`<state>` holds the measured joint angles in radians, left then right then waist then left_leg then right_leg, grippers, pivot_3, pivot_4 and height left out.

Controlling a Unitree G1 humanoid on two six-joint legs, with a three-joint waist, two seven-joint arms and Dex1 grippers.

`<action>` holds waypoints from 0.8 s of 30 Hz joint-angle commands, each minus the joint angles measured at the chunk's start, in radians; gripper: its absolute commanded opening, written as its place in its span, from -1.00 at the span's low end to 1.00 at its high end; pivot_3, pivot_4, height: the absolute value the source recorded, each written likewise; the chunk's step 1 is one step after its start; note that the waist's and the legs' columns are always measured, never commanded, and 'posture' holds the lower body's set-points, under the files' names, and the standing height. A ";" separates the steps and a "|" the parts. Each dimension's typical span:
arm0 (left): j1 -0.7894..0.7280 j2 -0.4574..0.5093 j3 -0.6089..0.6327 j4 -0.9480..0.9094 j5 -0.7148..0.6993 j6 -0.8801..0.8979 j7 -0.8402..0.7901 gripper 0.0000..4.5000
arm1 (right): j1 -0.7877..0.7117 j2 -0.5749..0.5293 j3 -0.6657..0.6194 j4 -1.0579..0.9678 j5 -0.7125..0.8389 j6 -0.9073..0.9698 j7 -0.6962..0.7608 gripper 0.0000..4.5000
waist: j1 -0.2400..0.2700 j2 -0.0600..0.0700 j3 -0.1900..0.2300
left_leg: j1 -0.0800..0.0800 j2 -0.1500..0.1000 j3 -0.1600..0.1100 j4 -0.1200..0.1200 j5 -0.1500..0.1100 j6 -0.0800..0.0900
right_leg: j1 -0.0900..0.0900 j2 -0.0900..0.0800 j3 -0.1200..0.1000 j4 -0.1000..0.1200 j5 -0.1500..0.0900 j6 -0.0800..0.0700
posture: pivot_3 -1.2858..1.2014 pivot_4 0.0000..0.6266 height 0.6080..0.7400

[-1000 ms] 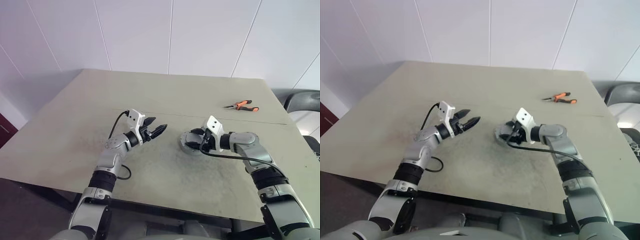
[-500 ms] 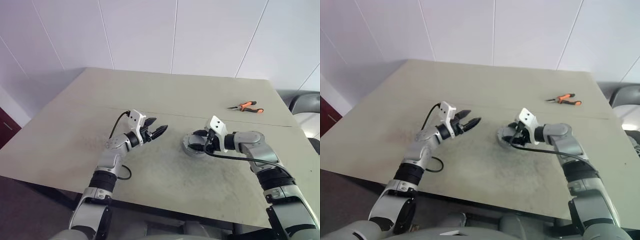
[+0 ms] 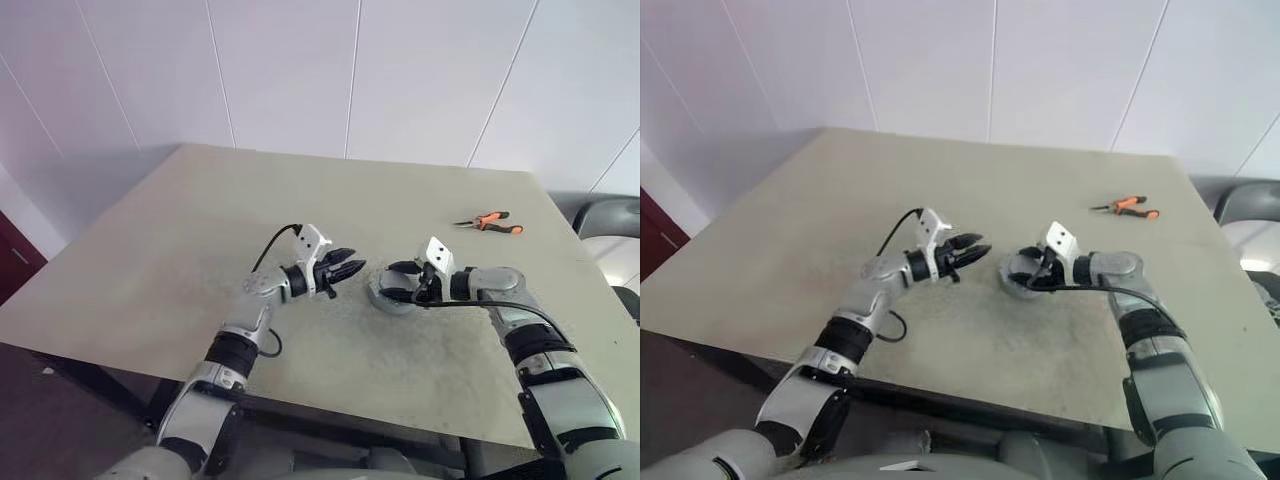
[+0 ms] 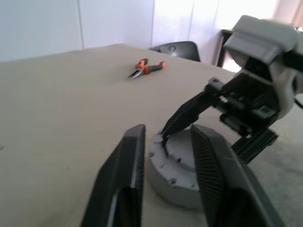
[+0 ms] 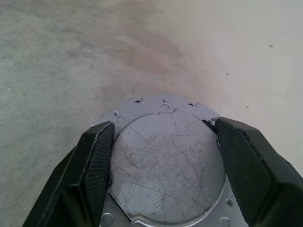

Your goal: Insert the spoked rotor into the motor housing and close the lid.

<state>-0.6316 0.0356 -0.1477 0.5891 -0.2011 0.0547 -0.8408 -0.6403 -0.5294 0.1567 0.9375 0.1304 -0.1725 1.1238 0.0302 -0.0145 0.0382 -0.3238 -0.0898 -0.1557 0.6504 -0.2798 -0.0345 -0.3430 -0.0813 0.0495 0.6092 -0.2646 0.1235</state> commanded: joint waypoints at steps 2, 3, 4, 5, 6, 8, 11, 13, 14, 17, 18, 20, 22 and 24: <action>-0.087 -0.024 -0.029 0.096 0.044 -0.063 -0.026 -0.98 | 0.053 -0.036 0.038 0.283 -0.138 -0.083 -0.115 0.35 | -0.016 0.013 -0.013 | -0.003 0.003 -0.003 -0.001 -0.001 0.001 | 0.009 0.002 -0.008 -0.017 0.000 0.000 | 0.03 -1.00 1.00; -0.108 -0.031 -0.040 0.134 0.065 -0.079 -0.014 -0.98 | 0.053 -0.039 0.037 0.303 -0.139 -0.097 -0.120 0.35 | -0.020 0.016 -0.016 | -0.012 0.003 -0.005 -0.001 -0.001 0.001 | 0.009 0.002 -0.011 -0.024 0.000 0.000 | 0.03 -1.00 1.00; -0.129 -0.036 -0.052 0.175 0.092 -0.094 0.009 -0.98 | 0.054 -0.041 0.036 0.319 -0.139 -0.108 -0.124 0.35 | -0.020 0.015 -0.017 | -0.017 0.003 -0.007 -0.002 -0.001 0.001 | 0.008 0.001 -0.012 -0.029 0.000 0.000 | 0.03 -1.00 1.00; -0.149 -0.041 -0.061 0.214 0.119 -0.106 0.039 -0.98 | 0.054 -0.042 0.033 0.331 -0.137 -0.117 -0.124 0.35 | -0.019 0.013 -0.020 | -0.019 0.002 -0.008 -0.001 -0.001 0.001 | 0.010 0.000 -0.010 -0.030 0.000 0.000 | 0.03 -1.00 1.00; -0.167 -0.048 -0.068 0.253 0.142 -0.117 0.064 -0.98 | 0.054 -0.042 0.027 0.342 -0.131 -0.121 -0.116 0.35 | -0.020 0.013 -0.022 | -0.021 0.001 -0.009 0.000 -0.001 0.001 | 0.011 0.000 -0.009 -0.032 0.000 0.000 | 0.03 -1.00 1.00; -0.186 -0.062 -0.071 0.301 0.165 -0.141 0.088 -0.98 | 0.053 -0.044 0.019 0.356 -0.125 -0.127 -0.101 0.35 | -0.020 0.015 -0.025 | -0.033 0.001 -0.010 -0.001 -0.001 0.001 | 0.009 0.001 -0.010 -0.039 0.000 0.000 | 0.03 -1.00 1.00; -0.191 -0.075 -0.073 0.342 0.184 -0.168 0.097 -0.98 | 0.043 -0.046 0.003 0.367 -0.118 -0.129 -0.080 0.35 | -0.018 0.017 -0.027 | -0.051 0.002 -0.011 -0.007 -0.001 0.001 | 0.007 0.004 -0.010 -0.051 0.000 0.000 | 0.03 -1.00 1.00; -0.190 -0.079 -0.071 0.356 0.193 -0.180 0.098 -0.98 | 0.034 -0.043 -0.021 0.370 -0.099 -0.124 -0.042 0.35 | -0.020 0.020 -0.028 | -0.053 0.002 -0.008 -0.007 -0.001 0.001 | 0.011 0.004 -0.009 -0.049 0.000 0.000 | 0.03 -1.00 1.00; -0.188 -0.081 -0.066 0.356 0.190 -0.186 0.093 -0.98 | 0.029 -0.041 -0.039 0.370 -0.084 -0.117 -0.007 0.35 | -0.020 0.026 -0.029 | -0.060 0.003 -0.009 -0.007 -0.001 0.001 | 0.011 0.008 -0.009 -0.053 0.001 -0.002 | 0.03 -1.00 1.00; -0.180 -0.080 -0.052 0.342 0.177 -0.192 0.067 -0.98 | -0.013 -0.012 -0.092 0.371 -0.047 -0.081 0.057 0.35 | -0.015 0.015 -0.024 | -0.069 0.011 0.000 -0.014 -0.001 0.001 | 0.008 0.016 0.001 -0.045 0.003 -0.005 | 0.03 -1.00 1.00; -0.179 -0.079 -0.050 0.341 0.177 -0.192 0.065 -0.98 | -0.022 -0.005 -0.108 0.373 -0.043 -0.074 0.060 0.35 | -0.017 0.015 -0.024 | -0.068 0.011 0.005 -0.015 -0.001 0.001 | 0.007 0.016 0.001 -0.041 0.003 -0.005 | 0.03 -1.00 1.00; -0.175 -0.076 -0.046 0.337 0.177 -0.192 0.061 -0.98 | -0.035 0.005 -0.133 0.379 -0.043 -0.066 0.033 0.35 | -0.024 0.013 -0.023 | -0.066 0.014 0.008 -0.019 -0.001 0.001 | 0.004 0.015 -0.002 -0.035 0.007 -0.011 | 0.03 -1.00 1.00; -0.171 -0.075 -0.041 0.333 0.175 -0.192 0.060 -0.98 | -0.043 0.023 -0.149 0.368 -0.043 -0.072 0.020 0.35 | -0.039 0.013 -0.022 | -0.060 0.014 0.010 -0.017 -0.001 0.001 | 0.004 0.014 -0.002 -0.024 0.007 -0.012 | 0.03 -1.00 1.00; -0.169 -0.075 -0.035 0.330 0.169 -0.194 0.056 -0.98 | -0.047 0.053 -0.155 0.334 -0.036 -0.068 0.035 0.35 | -0.052 0.013 -0.022 | -0.051 0.014 0.009 -0.019 0.000 0.001 | 0.008 0.014 -0.001 -0.022 0.007 -0.012 | 0.03 -1.00 1.00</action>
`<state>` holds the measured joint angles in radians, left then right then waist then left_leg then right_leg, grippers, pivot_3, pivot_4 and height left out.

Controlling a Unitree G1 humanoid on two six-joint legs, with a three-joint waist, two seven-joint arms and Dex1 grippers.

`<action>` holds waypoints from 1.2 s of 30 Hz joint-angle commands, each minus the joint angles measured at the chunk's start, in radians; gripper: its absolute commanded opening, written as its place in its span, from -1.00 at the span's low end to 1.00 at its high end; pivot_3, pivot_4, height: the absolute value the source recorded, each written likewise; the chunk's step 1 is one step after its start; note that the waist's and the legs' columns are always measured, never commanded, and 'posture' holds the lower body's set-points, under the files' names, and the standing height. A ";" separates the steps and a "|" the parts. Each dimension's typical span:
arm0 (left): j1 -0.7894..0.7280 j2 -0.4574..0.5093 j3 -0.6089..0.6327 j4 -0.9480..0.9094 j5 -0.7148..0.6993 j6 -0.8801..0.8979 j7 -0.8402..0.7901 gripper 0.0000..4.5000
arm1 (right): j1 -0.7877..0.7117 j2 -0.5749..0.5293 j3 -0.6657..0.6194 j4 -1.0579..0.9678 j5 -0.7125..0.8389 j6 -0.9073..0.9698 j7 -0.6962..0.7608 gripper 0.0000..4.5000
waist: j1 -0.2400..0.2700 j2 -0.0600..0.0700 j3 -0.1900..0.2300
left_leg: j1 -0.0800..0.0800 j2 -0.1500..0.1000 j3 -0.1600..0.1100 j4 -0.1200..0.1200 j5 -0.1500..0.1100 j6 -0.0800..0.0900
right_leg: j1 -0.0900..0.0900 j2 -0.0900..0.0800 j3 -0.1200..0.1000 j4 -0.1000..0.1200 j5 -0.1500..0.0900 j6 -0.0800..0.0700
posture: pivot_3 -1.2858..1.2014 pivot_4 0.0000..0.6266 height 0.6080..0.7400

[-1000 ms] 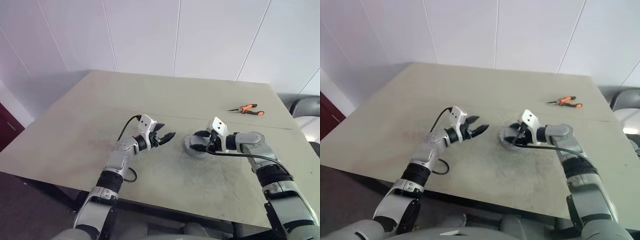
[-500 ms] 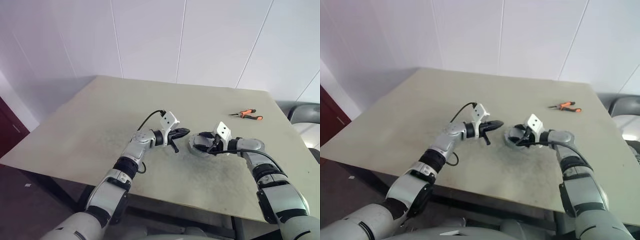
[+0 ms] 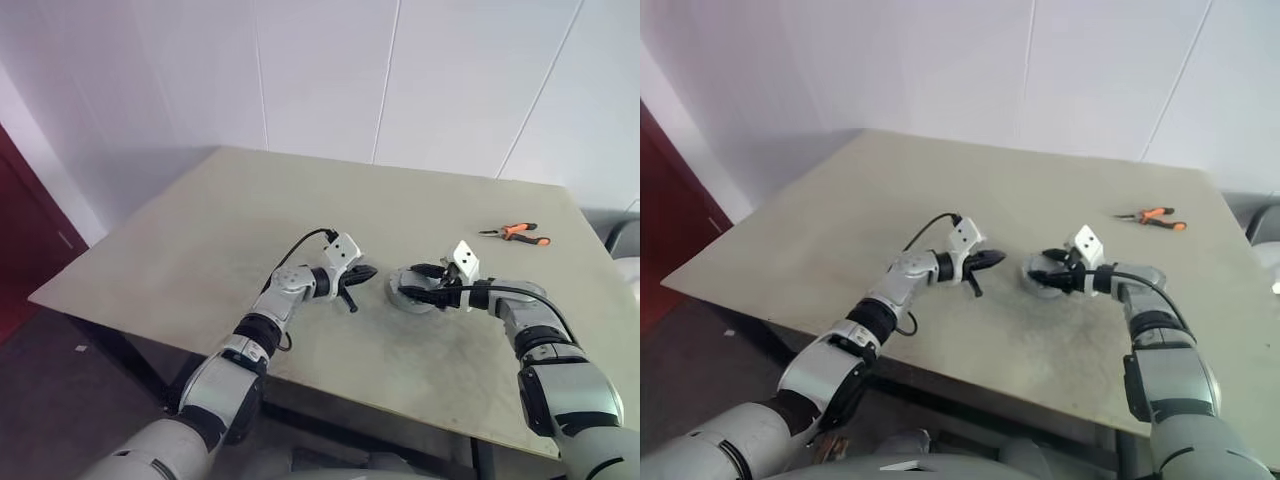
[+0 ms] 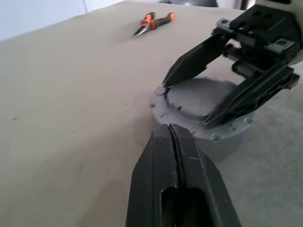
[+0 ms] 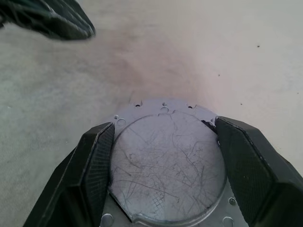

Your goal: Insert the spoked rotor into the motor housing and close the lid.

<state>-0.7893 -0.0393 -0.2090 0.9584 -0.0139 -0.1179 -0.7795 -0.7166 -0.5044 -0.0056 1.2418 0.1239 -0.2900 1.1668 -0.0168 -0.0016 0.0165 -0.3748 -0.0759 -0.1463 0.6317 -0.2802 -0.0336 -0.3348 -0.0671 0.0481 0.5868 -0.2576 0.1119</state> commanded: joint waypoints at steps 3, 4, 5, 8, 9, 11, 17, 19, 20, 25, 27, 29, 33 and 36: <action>-0.012 -0.007 0.044 -0.048 -0.038 -0.016 -0.015 -0.98 | 0.032 0.038 -0.002 0.009 -0.030 0.059 0.000 0.35 | -0.028 0.003 0.002 | 0.004 -0.002 -0.007 0.000 0.014 -0.001 | -0.003 0.002 0.000 0.006 -0.001 0.002 | 0.03 -1.00 1.00; -0.013 -0.009 0.047 -0.051 -0.042 -0.012 -0.017 -0.98 | 0.033 0.038 -0.003 0.006 -0.032 0.062 0.004 0.35 | -0.029 0.003 0.002 | 0.005 -0.003 -0.014 0.000 0.033 -0.003 | -0.006 0.004 0.000 0.013 -0.006 0.005 | 0.03 -1.00 1.00; -0.014 -0.013 0.053 -0.053 -0.052 -0.005 -0.026 -0.98 | 0.061 0.068 0.030 -0.257 0.005 0.232 -0.009 0.35 | -0.030 0.003 0.002 | 0.008 -0.003 -0.018 0.001 0.040 -0.004 | -0.007 0.004 0.000 0.017 -0.009 0.008 | 0.03 -1.00 1.00; -0.014 -0.022 0.067 -0.055 -0.071 0.014 -0.051 -0.98 | 0.123 0.112 0.084 -0.767 0.076 0.594 -0.061 0.35 | -0.036 0.002 0.005 | 0.002 -0.005 -0.019 0.002 0.040 -0.004 | -0.023 0.001 0.005 0.029 -0.016 0.009 | 0.03 -1.00 1.00; -0.016 -0.024 0.069 -0.054 -0.072 0.017 -0.054 -0.98 | 0.141 0.109 0.084 -0.828 0.085 0.652 -0.078 0.35 | -0.039 0.001 0.005 | -0.003 -0.006 -0.020 -0.001 0.041 -0.003 | -0.032 0.000 0.006 0.031 -0.015 0.010 | 0.03 -1.00 1.00; -0.022 -0.028 0.070 -0.048 -0.073 0.021 -0.059 -0.98 | 0.171 0.103 0.081 -0.928 0.101 0.753 -0.107 0.35 | -0.036 0.001 0.005 | -0.011 -0.005 -0.020 -0.003 0.041 -0.003 | -0.046 0.000 0.006 0.039 -0.013 0.014 | 0.03 -1.00 1.00; -0.049 -0.040 0.074 -0.018 -0.060 0.012 -0.051 -0.98 | 0.191 0.105 0.064 -1.035 0.124 0.897 -0.160 0.35 | -0.009 0.002 0.007 | -0.017 -0.005 -0.019 -0.013 0.040 -0.007 | -0.062 0.000 0.005 0.045 -0.014 0.011 | 0.03 -1.00 1.00; -0.048 -0.040 0.074 -0.016 -0.058 0.010 -0.052 -0.98 | 0.196 0.100 0.068 -1.044 0.120 0.902 -0.164 0.35 | -0.001 0.001 0.008 | -0.016 -0.005 -0.017 -0.013 0.040 -0.007 | -0.062 -0.001 0.006 0.044 -0.014 0.011 | 0.03 -1.00 1.00; -0.047 -0.039 0.074 -0.016 -0.058 0.009 -0.053 -0.98 | 0.198 0.099 0.068 -1.046 0.118 0.901 -0.167 0.35 | 0.001 0.001 0.008 | -0.016 -0.006 -0.017 -0.013 0.040 -0.007 | -0.061 -0.001 0.006 0.044 -0.014 0.011 | 0.03 -1.00 1.00; -0.042 -0.034 0.069 -0.021 -0.052 0.001 -0.055 -0.98 | 0.203 0.069 0.071 -1.052 0.094 0.798 -0.149 0.35 | 0.003 0.001 0.009 | -0.015 -0.007 -0.017 -0.012 0.040 -0.007 | -0.060 0.000 0.005 0.044 -0.014 0.011 | 0.03 -1.00 1.00; -0.037 -0.029 0.064 -0.027 -0.045 -0.010 -0.056 -0.98 | 0.206 0.047 0.073 -1.055 0.090 0.755 -0.134 0.35 | 0.005 0.002 0.011 | -0.015 -0.007 -0.017 -0.012 0.040 -0.007 | -0.060 0.000 0.005 0.045 -0.014 0.011 | 0.03 -1.00 1.00; -0.027 -0.023 0.068 -0.046 -0.055 -0.020 -0.076 -0.98 | 0.207 0.027 0.066 -1.059 0.102 0.739 -0.119 0.35 | 0.005 0.002 0.015 | -0.015 -0.007 -0.017 -0.011 0.040 -0.007 | -0.059 0.000 0.005 0.045 -0.014 0.011 | 0.03 -1.00 1.00; -0.011 -0.010 0.112 -0.122 -0.123 0.013 -0.123 -0.98 | 0.205 -0.006 0.055 -1.053 0.106 0.708 -0.102 0.35 | 0.004 0.002 0.017 | -0.015 -0.008 -0.017 -0.009 0.040 -0.007 | -0.058 0.000 0.005 0.045 -0.014 0.011 | 0.03 -1.00 1.00; 0.014 0.014 0.129 -0.200 -0.158 0.027 -0.150 -0.98 | 0.200 -0.017 0.050 -1.039 0.105 0.694 -0.099 0.35 | 0.004 0.002 0.017 | -0.015 -0.007 -0.018 -0.009 0.040 -0.007 | -0.058 0.000 0.005 0.045 -0.014 0.011 | 0.03 -1.00 1.00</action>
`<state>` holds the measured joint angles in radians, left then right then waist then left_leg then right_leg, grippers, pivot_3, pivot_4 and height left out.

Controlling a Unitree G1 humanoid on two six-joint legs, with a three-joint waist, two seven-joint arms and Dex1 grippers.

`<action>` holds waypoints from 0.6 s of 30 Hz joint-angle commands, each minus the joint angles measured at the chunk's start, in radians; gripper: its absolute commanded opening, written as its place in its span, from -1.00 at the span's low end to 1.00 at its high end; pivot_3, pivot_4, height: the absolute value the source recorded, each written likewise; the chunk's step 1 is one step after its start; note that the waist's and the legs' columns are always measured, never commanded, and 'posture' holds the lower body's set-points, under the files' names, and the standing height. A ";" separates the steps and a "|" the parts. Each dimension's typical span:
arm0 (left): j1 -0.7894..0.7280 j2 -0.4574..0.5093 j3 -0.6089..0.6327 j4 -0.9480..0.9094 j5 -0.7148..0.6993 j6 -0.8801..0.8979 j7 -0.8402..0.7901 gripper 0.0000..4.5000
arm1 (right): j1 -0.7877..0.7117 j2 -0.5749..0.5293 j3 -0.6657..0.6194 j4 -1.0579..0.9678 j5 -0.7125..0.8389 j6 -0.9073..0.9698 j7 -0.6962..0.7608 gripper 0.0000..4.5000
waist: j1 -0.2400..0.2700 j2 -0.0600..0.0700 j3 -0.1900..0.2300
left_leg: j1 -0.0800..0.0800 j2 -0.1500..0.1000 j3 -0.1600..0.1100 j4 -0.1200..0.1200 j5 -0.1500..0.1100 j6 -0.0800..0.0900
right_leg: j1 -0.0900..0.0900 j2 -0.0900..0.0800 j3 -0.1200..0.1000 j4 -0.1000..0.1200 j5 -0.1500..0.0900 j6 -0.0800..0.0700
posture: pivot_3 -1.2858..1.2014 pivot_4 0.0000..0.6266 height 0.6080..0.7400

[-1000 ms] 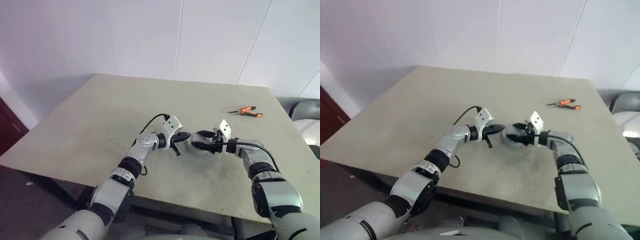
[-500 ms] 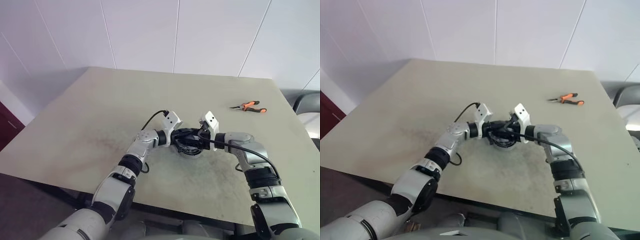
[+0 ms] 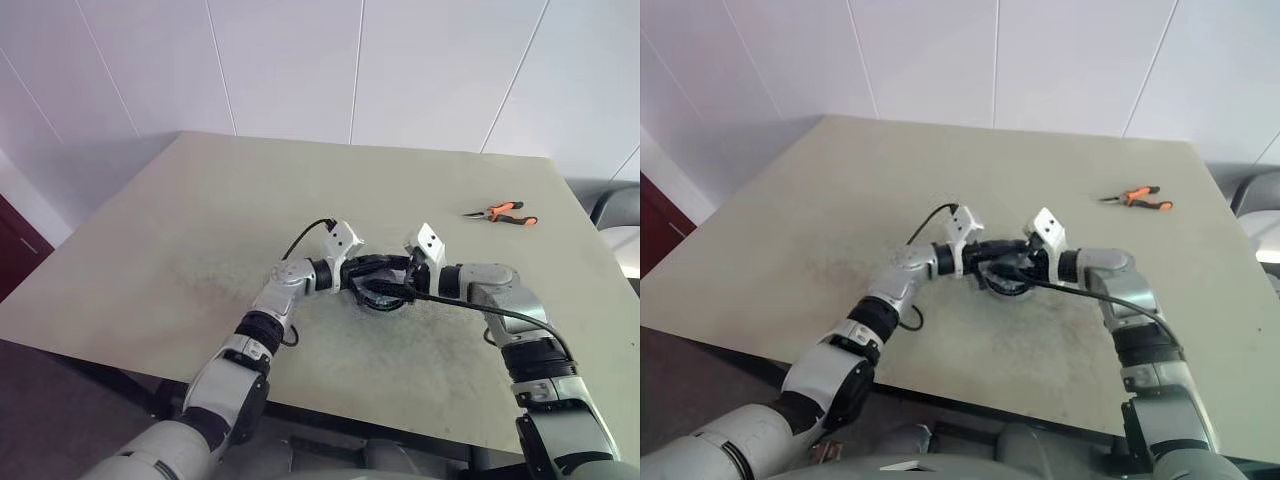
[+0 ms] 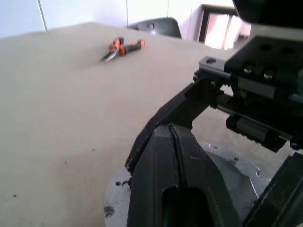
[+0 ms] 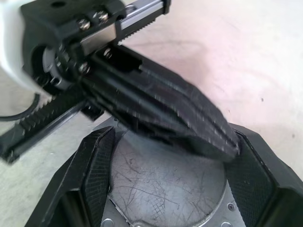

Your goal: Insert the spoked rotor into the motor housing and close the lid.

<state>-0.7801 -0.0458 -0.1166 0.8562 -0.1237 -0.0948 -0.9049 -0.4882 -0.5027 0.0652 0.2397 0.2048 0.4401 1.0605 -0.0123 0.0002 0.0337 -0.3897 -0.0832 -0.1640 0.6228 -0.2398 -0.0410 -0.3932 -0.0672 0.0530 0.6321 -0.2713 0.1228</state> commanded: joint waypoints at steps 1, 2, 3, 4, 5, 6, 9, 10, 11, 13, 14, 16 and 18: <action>0.017 0.031 0.039 -0.130 -0.059 0.016 -0.036 -0.98 | -0.030 -0.020 -0.022 -0.034 0.025 -0.039 0.010 0.35 | 0.000 0.000 0.000 | 0.000 0.000 0.000 0.000 0.000 0.000 | 0.000 0.000 0.000 0.000 0.000 0.000 | 0.03 -1.00 1.00; 0.031 0.041 0.041 -0.163 -0.071 0.028 -0.046 -0.98 | -0.030 -0.023 -0.021 -0.033 0.025 -0.042 0.013 0.35 | 0.000 0.000 0.000 | 0.000 0.000 0.000 0.000 0.000 0.000 | 0.000 0.000 0.000 0.000 0.000 0.000 | 0.03 -1.00 1.00; 0.044 0.050 0.044 -0.196 -0.084 0.043 -0.051 -0.98 | -0.030 -0.024 -0.020 -0.033 0.024 -0.047 0.015 0.35 | 0.000 0.000 0.000 | 0.000 0.000 0.000 0.000 0.000 0.000 | 0.000 0.000 0.000 0.000 0.000 0.000 | 0.03 -1.00 1.00; 0.059 0.059 0.047 -0.232 -0.096 0.060 -0.056 -0.98 | -0.030 -0.027 -0.018 -0.032 0.021 -0.051 0.016 0.35 | 0.000 0.000 0.000 | 0.000 0.000 0.000 0.000 0.000 0.000 | 0.000 0.000 0.000 0.000 0.000 0.000 | 0.03 -1.00 1.00; 0.072 0.067 0.046 -0.262 -0.104 0.075 -0.057 -0.98 | -0.029 -0.028 -0.016 -0.030 0.020 -0.053 0.016 0.35 | 0.000 0.000 0.000 | 0.000 0.000 0.000 0.000 0.000 0.000 | 0.000 0.000 0.000 0.000 0.000 0.000 | 0.03 -1.00 1.00; 0.086 0.076 0.044 -0.290 -0.108 0.089 -0.057 -0.98 | -0.029 -0.031 -0.012 -0.026 0.014 -0.057 0.014 0.35 | 0.001 0.000 0.000 | 0.000 0.000 0.000 0.000 0.000 0.000 | 0.000 0.000 0.000 0.000 0.000 0.000 | 0.03 -1.00 1.00; 0.122 0.098 0.044 -0.355 -0.117 0.124 -0.042 -0.98 | -0.029 -0.035 0.005 -0.009 -0.007 -0.077 0.008 0.35 | 0.001 0.000 0.000 | 0.000 0.000 0.000 0.001 0.000 0.000 | 0.001 0.000 0.000 0.000 0.000 0.000 | 0.03 -1.00 1.00; 0.132 0.104 0.047 -0.372 -0.120 0.134 -0.035 -0.98 | -0.031 -0.037 0.015 0.001 -0.021 -0.086 0.003 0.35 | 0.002 0.000 0.000 | 0.000 0.000 0.000 0.002 0.000 0.000 | 0.001 0.000 0.000 0.001 0.000 -0.001 | 0.03 -1.00 1.00; 0.140 0.109 0.050 -0.386 -0.124 0.142 -0.026 -0.98 | -0.031 -0.043 0.030 0.009 -0.037 -0.095 0.005 0.35 | 0.002 0.000 0.000 | 0.000 0.000 0.000 0.003 0.000 0.000 | 0.001 0.000 0.000 0.001 0.000 -0.001 | 0.03 -1.00 1.00; 0.150 0.114 0.051 -0.403 -0.130 0.154 -0.014 -0.98 | -0.029 -0.051 0.048 0.018 -0.055 -0.109 0.012 0.35 | 0.002 0.000 0.000 | 0.000 0.000 0.000 0.004 0.000 0.000 | 0.002 0.000 0.000 0.001 0.001 -0.001 | 0.03 -1.00 1.00; 0.152 0.115 0.050 -0.408 -0.131 0.157 -0.011 -0.98 | -0.029 -0.052 0.049 0.021 -0.054 -0.110 0.015 0.35 | 0.002 0.000 0.000 | 0.000 0.000 0.000 0.005 0.000 0.000 | 0.003 0.000 0.000 0.001 0.001 -0.001 | 0.03 -1.00 1.00; 0.158 0.118 0.047 -0.415 -0.132 0.163 -0.005 -0.98 | -0.029 -0.055 0.047 0.021 -0.046 -0.103 0.026 0.35 | 0.002 0.000 0.000 | 0.001 0.000 0.000 0.006 0.000 0.000 | 0.004 0.000 0.000 0.001 0.001 -0.002 | 0.03 -1.00 1.00; 0.162 0.118 0.045 -0.419 -0.132 0.166 -0.001 -0.98 | -0.028 -0.063 0.047 0.019 -0.046 -0.100 0.032 0.35 | 0.002 0.000 0.000 | 0.001 0.000 0.000 0.007 0.000 0.000 | 0.004 0.001 0.000 0.001 0.001 -0.002 | 0.03 -1.00 1.00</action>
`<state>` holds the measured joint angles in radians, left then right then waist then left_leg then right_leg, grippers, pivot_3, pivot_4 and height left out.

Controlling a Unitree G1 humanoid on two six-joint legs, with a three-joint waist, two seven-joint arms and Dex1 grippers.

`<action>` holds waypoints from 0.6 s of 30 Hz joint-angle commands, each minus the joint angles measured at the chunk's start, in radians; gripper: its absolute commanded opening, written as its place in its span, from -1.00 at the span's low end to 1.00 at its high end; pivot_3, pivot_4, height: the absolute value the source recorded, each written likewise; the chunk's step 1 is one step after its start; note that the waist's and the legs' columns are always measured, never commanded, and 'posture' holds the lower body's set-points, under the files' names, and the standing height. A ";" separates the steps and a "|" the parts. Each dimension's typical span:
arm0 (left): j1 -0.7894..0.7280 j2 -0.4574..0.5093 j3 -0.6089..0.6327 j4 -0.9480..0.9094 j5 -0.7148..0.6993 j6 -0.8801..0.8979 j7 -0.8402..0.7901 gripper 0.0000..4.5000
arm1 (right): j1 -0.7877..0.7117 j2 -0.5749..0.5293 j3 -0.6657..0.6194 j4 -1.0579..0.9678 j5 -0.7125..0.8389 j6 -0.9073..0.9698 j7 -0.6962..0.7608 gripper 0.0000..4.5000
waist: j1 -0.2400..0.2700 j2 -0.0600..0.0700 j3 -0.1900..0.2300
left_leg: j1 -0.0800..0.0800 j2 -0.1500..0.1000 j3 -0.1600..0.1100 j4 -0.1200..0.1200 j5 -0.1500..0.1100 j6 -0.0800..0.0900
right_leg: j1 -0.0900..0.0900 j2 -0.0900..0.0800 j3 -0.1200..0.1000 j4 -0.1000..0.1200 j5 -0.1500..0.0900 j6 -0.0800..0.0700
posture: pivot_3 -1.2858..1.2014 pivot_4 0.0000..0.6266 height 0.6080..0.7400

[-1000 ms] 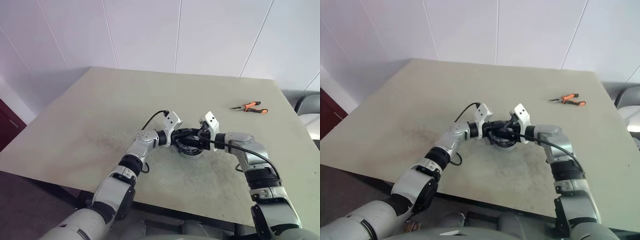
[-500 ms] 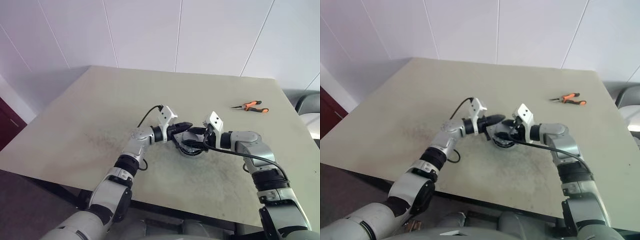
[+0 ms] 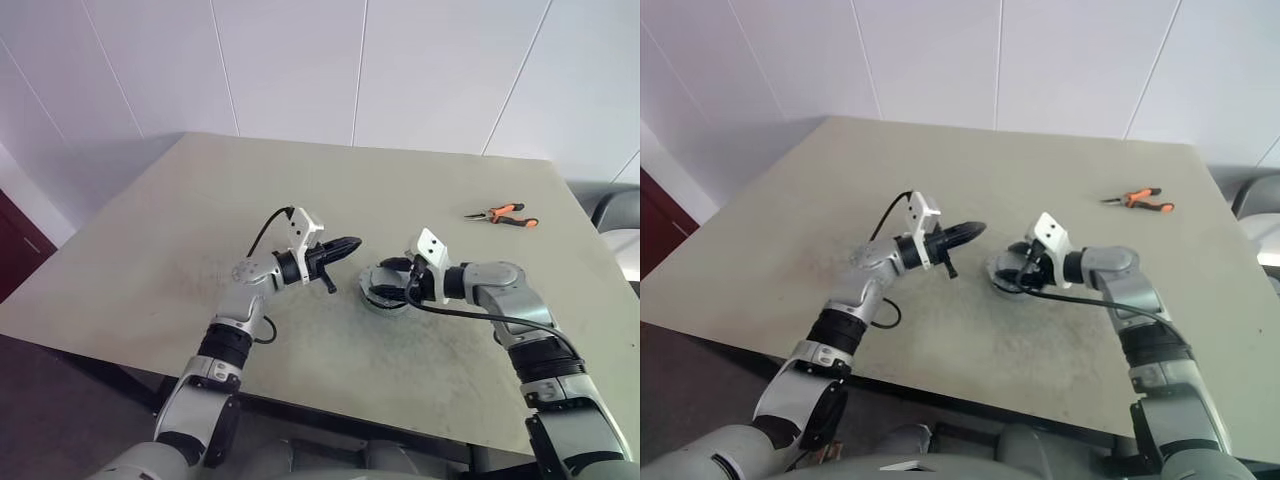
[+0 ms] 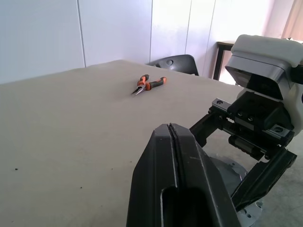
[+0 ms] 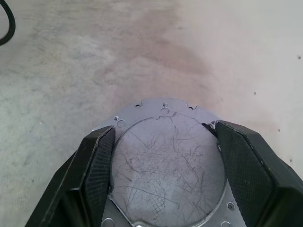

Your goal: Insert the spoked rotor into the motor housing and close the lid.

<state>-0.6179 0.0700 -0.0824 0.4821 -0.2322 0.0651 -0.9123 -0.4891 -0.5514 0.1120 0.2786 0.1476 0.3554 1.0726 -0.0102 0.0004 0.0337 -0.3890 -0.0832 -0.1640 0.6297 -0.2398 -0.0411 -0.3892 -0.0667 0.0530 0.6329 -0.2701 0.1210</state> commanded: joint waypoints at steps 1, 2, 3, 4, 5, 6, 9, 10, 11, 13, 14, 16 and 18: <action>0.002 0.002 0.010 -0.047 -0.023 0.007 0.009 -0.98 | -0.028 -0.019 0.001 -0.018 0.007 -0.017 0.020 0.35 | -0.001 0.000 0.000 | 0.000 0.000 0.000 0.000 0.000 0.000 | 0.000 0.000 0.000 0.000 0.000 0.000 | 0.03 -1.00 1.00; 0.003 0.000 0.009 -0.049 -0.023 0.009 0.011 -0.98 | -0.029 -0.024 0.001 -0.013 0.000 -0.020 0.017 0.35 | -0.001 0.000 0.000 | 0.000 0.000 0.000 0.000 0.000 0.000 | 0.000 0.000 0.000 0.000 0.000 0.000 | 0.03 -1.00 1.00; 0.004 -0.002 0.008 -0.051 -0.023 0.010 0.013 -0.98 | -0.029 -0.030 0.004 -0.010 -0.005 -0.023 0.018 0.35 | -0.001 0.000 0.000 | 0.000 0.000 0.000 0.000 0.000 0.000 | 0.000 0.000 0.000 0.000 0.000 0.000 | 0.03 -1.00 1.00; 0.005 -0.002 0.007 -0.052 -0.023 0.011 0.014 -0.98 | -0.028 -0.034 0.006 -0.008 -0.009 -0.024 0.019 0.35 | 0.000 0.000 0.000 | 0.000 0.000 0.000 0.000 0.000 0.000 | 0.000 0.000 0.000 0.000 0.000 0.000 | 0.03 -1.00 1.00; 0.006 -0.003 0.007 -0.054 -0.023 0.011 0.015 -0.98 | -0.026 -0.038 0.009 -0.008 -0.011 -0.023 0.024 0.35 | 0.000 0.000 0.000 | 0.000 0.000 0.000 0.000 0.000 0.000 | 0.000 0.000 0.000 0.001 0.000 0.000 | 0.03 -1.00 1.00; 0.007 -0.004 0.007 -0.054 -0.023 0.012 0.016 -0.98 | -0.020 -0.042 0.011 -0.012 -0.009 -0.018 0.032 0.35 | 0.000 0.000 0.000 | 0.000 0.000 0.000 0.000 0.000 0.000 | 0.000 0.000 0.000 0.001 0.000 0.000 | 0.03 -1.00 1.00; 0.007 -0.003 0.005 -0.052 -0.024 0.011 0.019 -0.98 | -0.016 -0.041 0.009 -0.010 -0.009 -0.018 0.026 0.35 | 0.000 0.000 0.000 | 0.000 0.000 0.000 0.000 0.000 0.000 | 0.000 0.000 0.000 0.001 0.000 0.000 | 0.03 -1.00 1.00; 0.007 -0.003 0.005 -0.051 -0.025 0.011 0.019 -0.98 | -0.016 -0.039 0.010 -0.008 -0.011 -0.020 0.024 0.35 | 0.000 0.000 0.000 | 0.000 0.000 0.000 0.000 0.000 0.000 | 0.000 0.000 0.000 0.001 0.000 0.000 | 0.03 -1.00 1.00; 0.006 -0.003 0.005 -0.050 -0.025 0.011 0.020 -0.98 | -0.017 -0.037 0.013 -0.006 -0.012 -0.022 0.021 0.35 | 0.000 0.000 0.000 | 0.000 0.000 0.000 0.000 0.000 0.000 | 0.000 0.000 0.000 0.001 0.000 0.000 | 0.03 -1.00 1.00; 0.006 -0.002 0.004 -0.048 -0.026 0.010 0.020 -0.98 | -0.016 -0.032 0.018 -0.002 -0.016 -0.027 0.015 0.35 | -0.001 0.000 0.000 | 0.000 0.000 0.000 0.000 0.000 0.000 | 0.000 0.000 0.000 0.001 0.000 0.000 | 0.03 -1.00 1.00; 0.006 -0.002 0.003 -0.047 -0.026 0.009 0.021 -0.98 | -0.017 -0.025 0.017 0.004 -0.019 -0.033 0.003 0.35 | -0.001 0.000 0.000 | 0.000 0.000 0.000 0.000 0.000 0.000 | 0.000 0.000 0.000 0.001 0.000 0.000 | 0.03 -1.00 1.00; 0.007 -0.002 0.001 -0.045 -0.025 0.008 0.022 -0.98 | -0.022 -0.014 0.015 0.018 -0.021 -0.037 -0.017 0.35 | -0.001 0.000 0.000 | 0.001 0.000 0.000 0.001 0.000 0.000 | 0.000 0.000 0.000 0.001 0.000 0.000 | 0.03 -1.00 1.00; 0.009 -0.003 -0.001 -0.044 -0.024 0.007 0.024 -0.98 | -0.022 -0.008 0.017 0.026 -0.021 -0.044 -0.024 0.35 | -0.002 0.000 0.000 | 0.002 0.001 0.000 0.001 0.000 0.000 | 0.001 0.000 0.000 0.001 0.000 0.000 | 0.03 -1.00 1.00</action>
<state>-0.6004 0.0665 -0.0849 0.4676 -0.2454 0.0815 -0.8897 -0.4890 -0.5678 0.1324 0.3040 0.1305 0.3286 1.0647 -0.0126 0.0004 0.0337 -0.3864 -0.0826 -0.1633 0.6305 -0.2396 -0.0413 -0.3875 -0.0660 0.0533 0.6340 -0.2697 0.1204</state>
